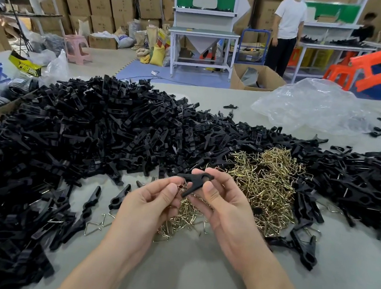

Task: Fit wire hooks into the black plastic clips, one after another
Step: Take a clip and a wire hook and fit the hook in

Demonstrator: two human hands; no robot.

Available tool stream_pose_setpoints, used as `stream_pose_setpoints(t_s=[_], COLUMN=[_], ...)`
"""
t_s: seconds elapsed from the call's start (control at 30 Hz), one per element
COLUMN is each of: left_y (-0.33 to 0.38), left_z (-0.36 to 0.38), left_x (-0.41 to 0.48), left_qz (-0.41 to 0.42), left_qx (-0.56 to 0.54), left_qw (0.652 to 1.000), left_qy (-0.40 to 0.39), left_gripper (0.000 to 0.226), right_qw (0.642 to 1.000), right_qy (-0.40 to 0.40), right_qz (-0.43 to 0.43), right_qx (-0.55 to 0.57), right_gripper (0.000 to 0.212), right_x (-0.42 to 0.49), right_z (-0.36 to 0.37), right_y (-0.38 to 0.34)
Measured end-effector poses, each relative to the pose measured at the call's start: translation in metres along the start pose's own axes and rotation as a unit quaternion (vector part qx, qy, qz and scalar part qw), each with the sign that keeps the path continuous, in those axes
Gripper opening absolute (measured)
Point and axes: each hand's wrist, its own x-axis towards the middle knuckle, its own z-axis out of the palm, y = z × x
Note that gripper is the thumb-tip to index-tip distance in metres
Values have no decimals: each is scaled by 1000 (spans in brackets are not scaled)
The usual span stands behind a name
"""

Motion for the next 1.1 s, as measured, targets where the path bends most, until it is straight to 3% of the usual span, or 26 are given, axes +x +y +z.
stream_pose_setpoints(t_s=[0.37, 1.1], left_y=[4, 6], left_z=[-5, -14], left_x=[1, 2], left_qz=[19, 2], left_qx=[75, 122], left_qw=[997, 992], left_qy=[26, -22], left_gripper=[31, 19], right_qw=[993, 972], right_qy=[-31, -30], right_qz=[-17, -63], right_qx=[-116, -222], right_gripper=[18, 18], right_x=[-4, -6], right_z=[3, 4], right_y=[2, 0])
